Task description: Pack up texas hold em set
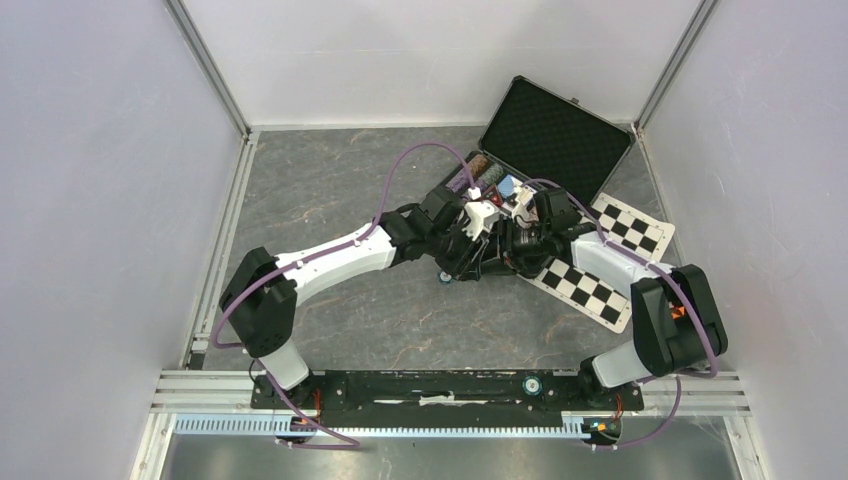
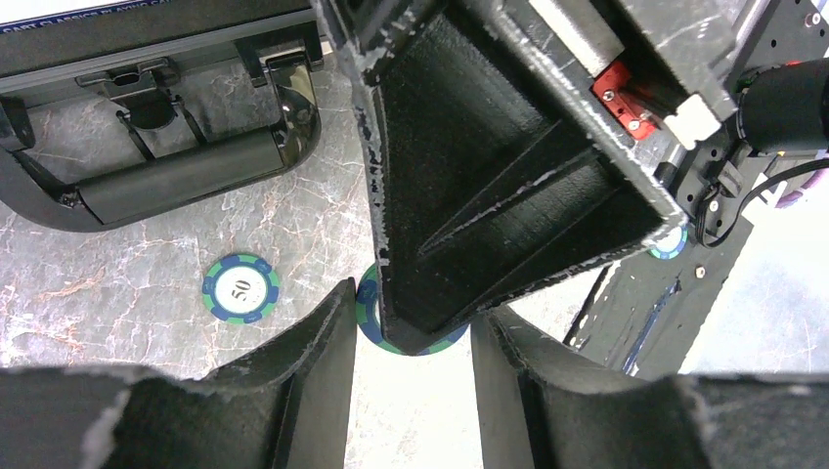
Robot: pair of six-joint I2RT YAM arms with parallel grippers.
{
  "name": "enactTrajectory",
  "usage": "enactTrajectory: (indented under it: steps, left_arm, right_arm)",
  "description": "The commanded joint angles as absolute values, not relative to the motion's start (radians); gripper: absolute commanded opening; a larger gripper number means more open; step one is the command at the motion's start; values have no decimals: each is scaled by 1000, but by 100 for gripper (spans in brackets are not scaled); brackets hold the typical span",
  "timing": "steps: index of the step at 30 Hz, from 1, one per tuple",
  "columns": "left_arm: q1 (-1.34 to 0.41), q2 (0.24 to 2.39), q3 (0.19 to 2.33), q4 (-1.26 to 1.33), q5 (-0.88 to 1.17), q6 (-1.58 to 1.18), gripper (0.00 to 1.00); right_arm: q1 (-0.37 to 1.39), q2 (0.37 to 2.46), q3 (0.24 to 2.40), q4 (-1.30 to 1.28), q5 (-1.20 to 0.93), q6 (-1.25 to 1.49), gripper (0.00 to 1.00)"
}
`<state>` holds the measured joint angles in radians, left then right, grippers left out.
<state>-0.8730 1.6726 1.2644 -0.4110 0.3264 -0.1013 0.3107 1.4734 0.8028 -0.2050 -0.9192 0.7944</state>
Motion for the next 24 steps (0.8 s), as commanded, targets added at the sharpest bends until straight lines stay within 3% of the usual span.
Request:
enactTrajectory:
  steps: [1,7,9,12,14,16,19,24]
  left_arm:
    - [-876,1628,1308,-363,344,-51,29]
    - [-876,1632,1316,-359,342,-43,29]
    - [-876,1635,1318,-357,341,-41,29]
    - [-876,1637,1321,-357,339,-43,30]
    - [-876,1641,1321,-358,335,-47,34]
    - [-876,1646,1325,-369,320,-55,43]
    - [-873,1648,1339,-400,296,-92,70]
    - [-847,1623,1313,-407,273,-187,86]
  right_arm:
    - [322,1492,816,-267,-927,724,49]
    - [340,1513,827,-266,-949,716,43]
    - [345,1519,835,-265,-953,715,32]
    - [345,1523,847,-264,-956,712,7]
    - [345,1525,855,-263,-957,713,0]
    - [343,1524,865,-265,-953,712,0]
    - [324,1515,917,-322,-882,653,0]
    - [315,1567,1157,-631,-590,315,0]
